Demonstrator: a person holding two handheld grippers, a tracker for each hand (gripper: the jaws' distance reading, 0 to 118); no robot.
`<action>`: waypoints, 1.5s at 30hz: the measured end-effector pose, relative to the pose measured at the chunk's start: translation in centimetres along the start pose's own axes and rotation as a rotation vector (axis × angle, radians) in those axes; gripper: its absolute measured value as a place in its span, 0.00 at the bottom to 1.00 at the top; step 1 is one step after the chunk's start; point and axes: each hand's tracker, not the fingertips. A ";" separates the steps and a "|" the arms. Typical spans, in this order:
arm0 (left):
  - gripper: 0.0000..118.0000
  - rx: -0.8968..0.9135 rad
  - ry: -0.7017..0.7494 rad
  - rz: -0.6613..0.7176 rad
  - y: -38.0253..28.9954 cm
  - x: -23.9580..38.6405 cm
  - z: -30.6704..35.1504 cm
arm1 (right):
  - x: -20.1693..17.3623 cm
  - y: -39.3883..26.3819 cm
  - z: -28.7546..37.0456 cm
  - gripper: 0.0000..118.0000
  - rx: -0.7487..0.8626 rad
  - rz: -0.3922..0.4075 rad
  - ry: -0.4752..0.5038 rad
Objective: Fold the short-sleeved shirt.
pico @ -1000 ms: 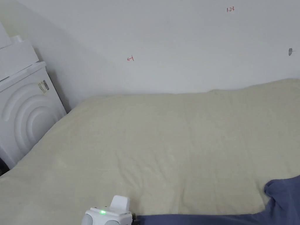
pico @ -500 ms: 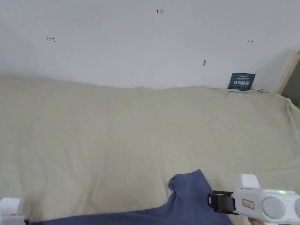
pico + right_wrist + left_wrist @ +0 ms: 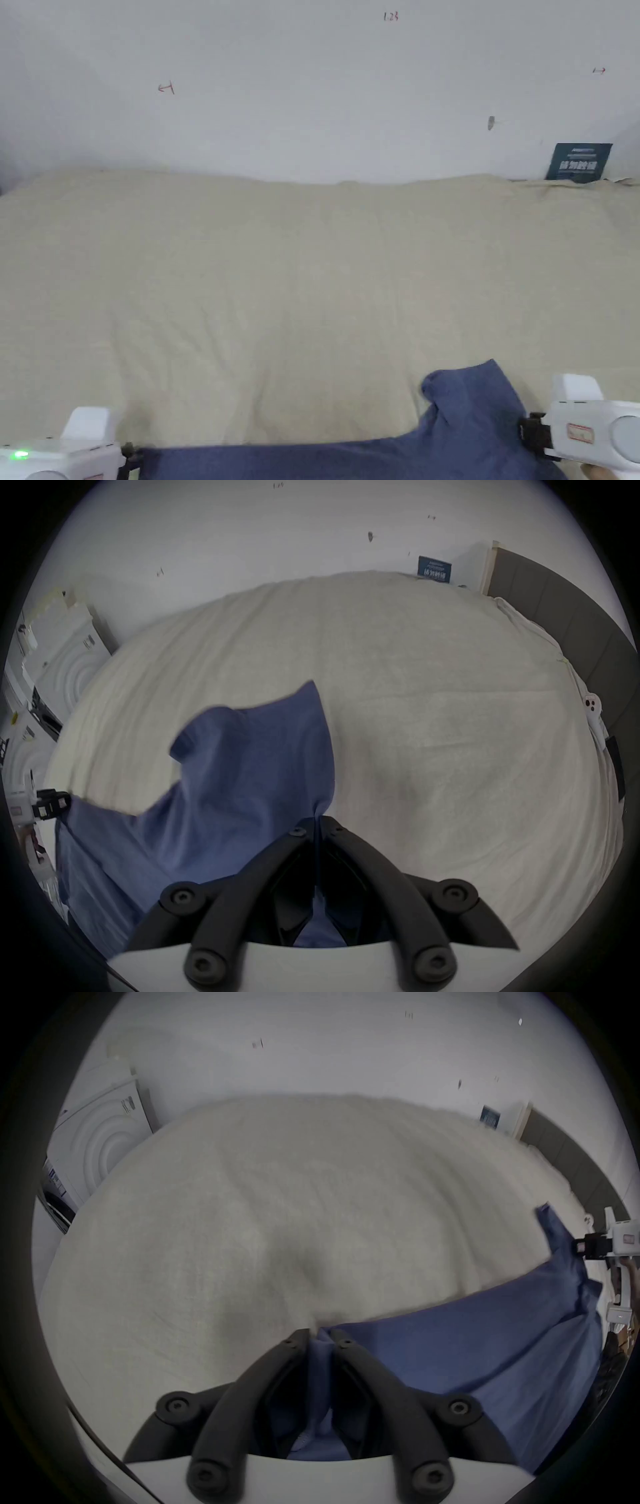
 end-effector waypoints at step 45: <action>0.96 0.739 -0.123 0.111 -12.2 1.8 35.1 | -7.2 -17.7 34.6 0.95 0.748 0.051 0.195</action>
